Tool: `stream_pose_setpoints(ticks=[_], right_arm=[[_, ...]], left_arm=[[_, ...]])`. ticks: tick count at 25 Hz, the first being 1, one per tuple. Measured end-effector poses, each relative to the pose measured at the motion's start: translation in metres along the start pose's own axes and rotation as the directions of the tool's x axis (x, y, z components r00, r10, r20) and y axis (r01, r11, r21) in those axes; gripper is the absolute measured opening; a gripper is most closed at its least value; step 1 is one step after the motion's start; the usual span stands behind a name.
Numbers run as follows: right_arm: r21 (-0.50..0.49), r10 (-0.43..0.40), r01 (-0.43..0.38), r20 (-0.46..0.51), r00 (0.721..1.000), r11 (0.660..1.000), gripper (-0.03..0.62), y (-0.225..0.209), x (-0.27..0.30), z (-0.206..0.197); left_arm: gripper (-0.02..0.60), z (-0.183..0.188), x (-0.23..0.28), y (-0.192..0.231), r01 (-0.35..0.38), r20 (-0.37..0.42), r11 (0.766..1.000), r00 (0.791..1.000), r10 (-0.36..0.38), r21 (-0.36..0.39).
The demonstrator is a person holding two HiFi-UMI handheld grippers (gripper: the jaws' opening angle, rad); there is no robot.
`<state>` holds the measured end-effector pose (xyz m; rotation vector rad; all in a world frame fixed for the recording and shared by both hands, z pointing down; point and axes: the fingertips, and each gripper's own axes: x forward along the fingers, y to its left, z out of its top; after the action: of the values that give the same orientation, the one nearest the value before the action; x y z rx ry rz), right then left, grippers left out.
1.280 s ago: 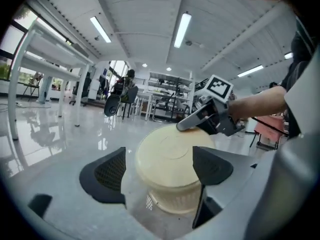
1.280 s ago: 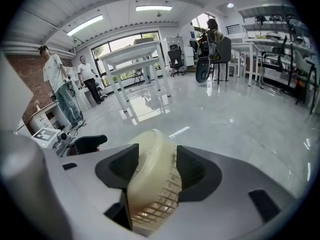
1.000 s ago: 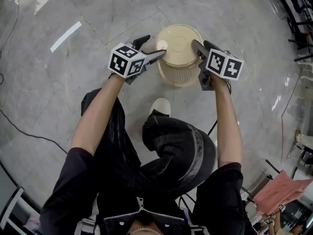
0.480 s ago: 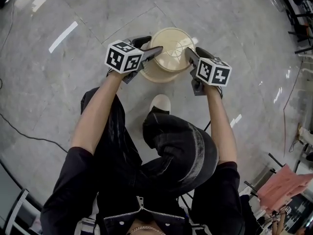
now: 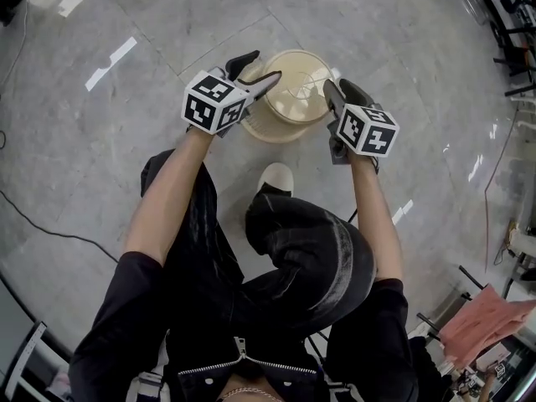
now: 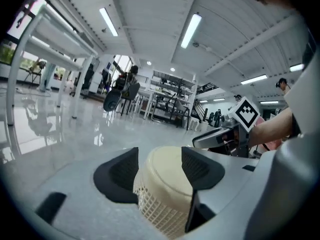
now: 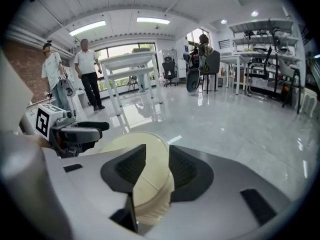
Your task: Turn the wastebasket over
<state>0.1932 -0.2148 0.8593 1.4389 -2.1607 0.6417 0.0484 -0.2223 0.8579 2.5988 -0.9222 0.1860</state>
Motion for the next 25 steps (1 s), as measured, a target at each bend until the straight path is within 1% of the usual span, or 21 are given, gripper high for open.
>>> stream_pose_setpoints(ticks=[1,3,4,5,7,9,10,12,14,16,20,25], right_arm=[[-0.005,0.013,-0.013,0.033,0.999,1.0,0.129,0.006,-0.004,0.007],[-0.018,0.048,-0.046,0.09,0.995,0.999,0.068,0.017,-0.011,0.02],[-0.023,0.066,-0.064,0.122,0.99,0.998,0.05,0.023,-0.015,0.026],[-0.025,0.083,-0.08,0.159,0.984,0.996,0.04,0.028,-0.02,0.033],[-0.034,0.099,-0.094,0.234,0.967,0.995,0.025,0.036,-0.028,0.043],[-0.053,0.096,-0.085,0.281,0.955,0.995,0.016,0.042,-0.035,0.05],[-0.061,0.093,-0.079,0.295,0.951,0.995,0.012,0.044,-0.036,0.052],[-0.066,0.086,-0.069,0.316,0.945,0.995,0.011,0.048,-0.038,0.056],[-0.054,0.081,-0.067,0.33,0.941,0.996,0.011,0.049,-0.039,0.056],[-0.033,0.085,-0.078,0.333,0.939,0.996,0.011,0.05,-0.04,0.055],[-0.03,0.092,-0.087,0.332,0.939,0.996,0.011,0.054,-0.037,0.054],[-0.033,0.065,-0.057,0.318,0.946,0.998,0.011,0.051,-0.037,0.051]], left_arm=[[0.265,0.01,-0.005,0.001,-0.014,0.036,1.0,0.999,0.013,0.02],[0.205,0.023,-0.012,0.0,-0.032,0.083,0.998,0.996,0.028,0.046],[0.182,0.028,-0.015,-0.001,-0.039,0.102,0.998,0.994,0.033,0.058],[0.154,0.033,-0.018,-0.002,-0.046,0.124,0.996,0.992,0.036,0.073],[0.068,0.047,-0.027,-0.007,-0.062,0.185,0.992,0.982,0.041,0.114],[0.021,0.06,-0.036,-0.014,-0.079,0.24,0.983,0.97,0.037,0.167],[0.009,0.065,-0.039,-0.017,-0.087,0.256,0.978,0.966,0.035,0.192],[0.005,0.069,-0.041,-0.022,-0.097,0.266,0.97,0.963,0.036,0.222],[0.005,0.068,-0.038,-0.025,-0.097,0.258,0.969,0.965,0.036,0.229],[0.003,0.064,-0.033,-0.031,-0.085,0.238,0.969,0.971,0.028,0.232],[0.003,0.056,-0.024,-0.042,-0.049,0.199,0.962,0.98,-0.006,0.27],[0.003,0.053,-0.018,-0.044,-0.033,0.192,0.964,0.981,-0.019,0.263]])
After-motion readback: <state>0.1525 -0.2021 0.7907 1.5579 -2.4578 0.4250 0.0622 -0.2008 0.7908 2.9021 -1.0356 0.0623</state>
